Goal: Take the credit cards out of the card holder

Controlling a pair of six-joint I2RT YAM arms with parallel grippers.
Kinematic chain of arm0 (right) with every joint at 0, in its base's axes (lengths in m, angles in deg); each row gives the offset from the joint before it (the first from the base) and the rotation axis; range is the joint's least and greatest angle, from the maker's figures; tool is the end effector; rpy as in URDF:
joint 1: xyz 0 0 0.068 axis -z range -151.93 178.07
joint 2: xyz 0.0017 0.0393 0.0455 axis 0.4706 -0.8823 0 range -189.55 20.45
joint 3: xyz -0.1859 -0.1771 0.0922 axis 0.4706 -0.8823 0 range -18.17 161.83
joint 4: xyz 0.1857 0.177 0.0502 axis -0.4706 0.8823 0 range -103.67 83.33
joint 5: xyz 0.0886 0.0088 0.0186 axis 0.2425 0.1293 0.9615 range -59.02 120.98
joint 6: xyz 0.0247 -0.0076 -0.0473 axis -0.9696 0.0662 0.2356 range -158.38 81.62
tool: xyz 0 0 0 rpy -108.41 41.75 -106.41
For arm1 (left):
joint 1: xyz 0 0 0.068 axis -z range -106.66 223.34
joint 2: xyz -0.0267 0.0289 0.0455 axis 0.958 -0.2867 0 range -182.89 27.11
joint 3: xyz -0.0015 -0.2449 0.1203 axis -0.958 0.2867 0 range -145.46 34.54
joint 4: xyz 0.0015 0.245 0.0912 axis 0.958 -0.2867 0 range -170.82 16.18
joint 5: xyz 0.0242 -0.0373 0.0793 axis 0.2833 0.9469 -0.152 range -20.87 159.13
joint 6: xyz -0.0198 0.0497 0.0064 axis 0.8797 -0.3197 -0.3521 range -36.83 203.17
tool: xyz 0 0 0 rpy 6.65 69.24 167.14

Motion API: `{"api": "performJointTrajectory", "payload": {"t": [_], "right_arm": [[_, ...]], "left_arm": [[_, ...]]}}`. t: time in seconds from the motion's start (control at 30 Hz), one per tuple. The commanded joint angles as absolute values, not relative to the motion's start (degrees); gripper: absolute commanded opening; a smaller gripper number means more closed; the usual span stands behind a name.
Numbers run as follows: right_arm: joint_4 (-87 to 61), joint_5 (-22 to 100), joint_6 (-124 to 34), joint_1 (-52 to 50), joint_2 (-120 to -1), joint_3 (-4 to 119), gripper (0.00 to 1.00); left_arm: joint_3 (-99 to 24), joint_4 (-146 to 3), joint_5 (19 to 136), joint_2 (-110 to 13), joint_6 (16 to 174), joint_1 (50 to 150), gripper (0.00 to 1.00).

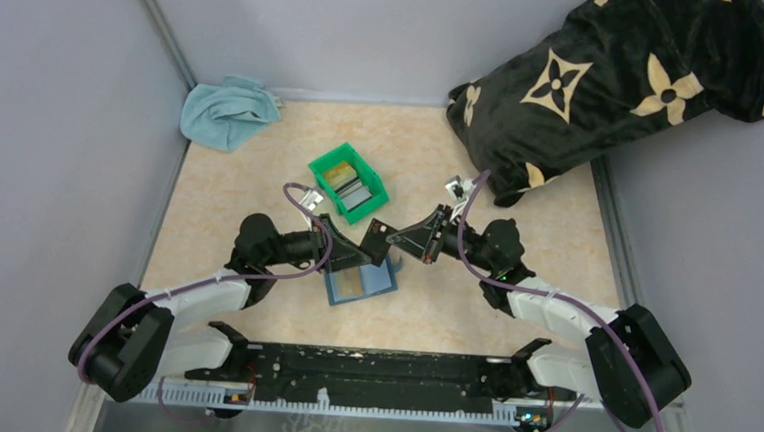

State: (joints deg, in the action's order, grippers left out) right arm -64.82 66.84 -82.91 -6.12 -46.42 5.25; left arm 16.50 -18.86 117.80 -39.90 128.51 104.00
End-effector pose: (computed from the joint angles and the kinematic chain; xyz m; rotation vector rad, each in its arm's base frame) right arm 0.1846 0.1506 0.2452 -0.4363 1.6113 1.5276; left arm 0.1755 -0.1351 0.2214 0.5811 1.6568 -1.6317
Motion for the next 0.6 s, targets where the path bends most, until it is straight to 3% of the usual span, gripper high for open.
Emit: {"api": "performJointTrajectory", "payload": {"t": [0.0,0.2,0.57], "right_arm": [[-67.5,67.2,-82.6,-5.4,-45.2,5.0,0.0],[-66.4,67.4,-82.0,-4.5,-44.5,4.6,0.0],[-65.2,67.5,-80.5,-3.9,-44.8,4.5,0.0]], "left_arm": [[16.4,-17.6,117.4,-38.8,127.9,104.0,0.26],[16.3,-17.6,117.3,-38.7,128.0,103.6,0.24],[16.5,-19.3,115.7,-38.2,127.3,102.6,0.0]]}}
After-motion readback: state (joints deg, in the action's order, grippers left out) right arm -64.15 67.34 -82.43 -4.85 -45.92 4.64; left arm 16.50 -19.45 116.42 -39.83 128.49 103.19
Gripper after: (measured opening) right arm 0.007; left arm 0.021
